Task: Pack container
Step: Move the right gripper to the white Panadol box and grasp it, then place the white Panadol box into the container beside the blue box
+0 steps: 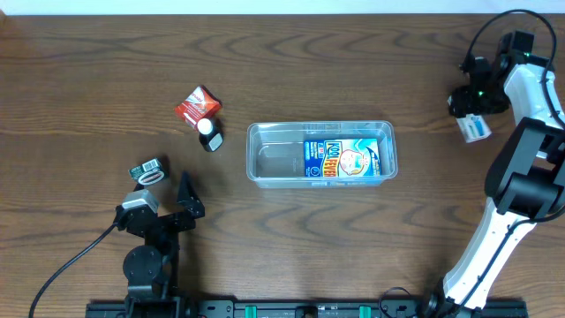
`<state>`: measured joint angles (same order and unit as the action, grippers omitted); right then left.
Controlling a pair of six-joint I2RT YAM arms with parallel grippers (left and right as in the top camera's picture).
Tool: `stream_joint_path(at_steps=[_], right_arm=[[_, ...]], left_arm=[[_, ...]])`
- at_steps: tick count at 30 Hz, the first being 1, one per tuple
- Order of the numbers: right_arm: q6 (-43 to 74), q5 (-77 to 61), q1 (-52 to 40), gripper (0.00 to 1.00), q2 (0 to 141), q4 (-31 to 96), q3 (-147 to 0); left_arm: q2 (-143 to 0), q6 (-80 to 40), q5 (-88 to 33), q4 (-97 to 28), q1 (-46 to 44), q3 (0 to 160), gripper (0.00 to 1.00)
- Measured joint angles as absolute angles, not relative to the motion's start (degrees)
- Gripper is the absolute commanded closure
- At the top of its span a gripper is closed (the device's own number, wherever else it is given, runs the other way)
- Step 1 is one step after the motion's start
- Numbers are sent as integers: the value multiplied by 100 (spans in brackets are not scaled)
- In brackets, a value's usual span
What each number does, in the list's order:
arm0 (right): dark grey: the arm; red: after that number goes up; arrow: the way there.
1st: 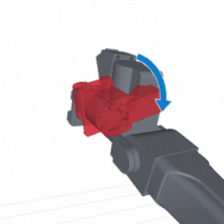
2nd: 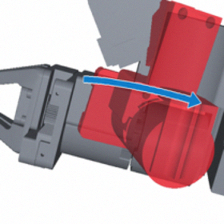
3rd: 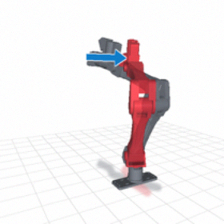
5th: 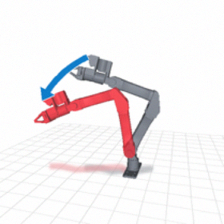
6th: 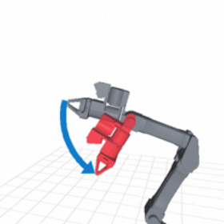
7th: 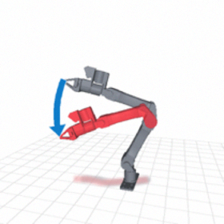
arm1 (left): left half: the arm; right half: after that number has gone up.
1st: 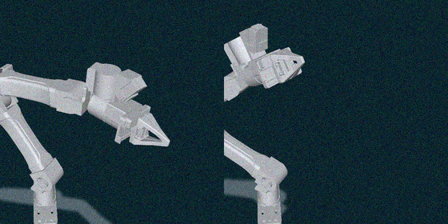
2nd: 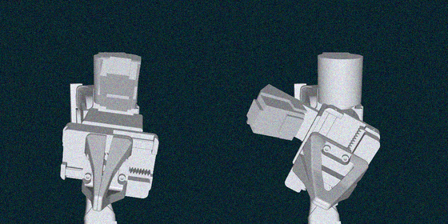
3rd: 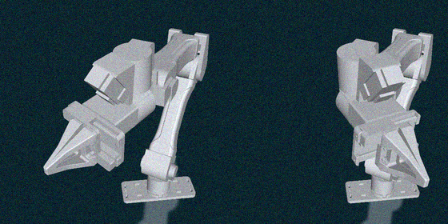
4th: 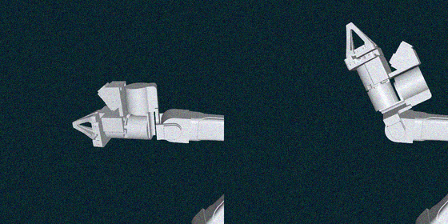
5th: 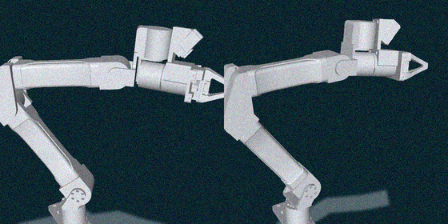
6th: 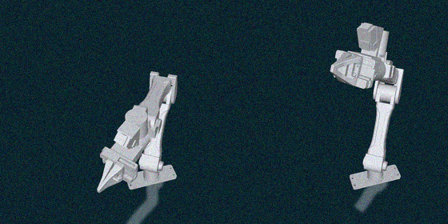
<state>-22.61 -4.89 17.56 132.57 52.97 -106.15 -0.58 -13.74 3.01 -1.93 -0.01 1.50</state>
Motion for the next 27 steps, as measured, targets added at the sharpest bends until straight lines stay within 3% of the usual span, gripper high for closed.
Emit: stream_joint_path(at_steps=[8,15,27], right_arm=[[-1752,-445,1756,48,13281,5846,-10613],[-1116,-447,1756,64,13281,6287,-10615],[-659,-574,1693,67,13244,6724,-10652]], left_arm=[[-58,-1374,301,-191,-1,150,2],[-58,-1374,301,-191,-1,150,2],[-58,-1374,301,-193,-1,150,2]])
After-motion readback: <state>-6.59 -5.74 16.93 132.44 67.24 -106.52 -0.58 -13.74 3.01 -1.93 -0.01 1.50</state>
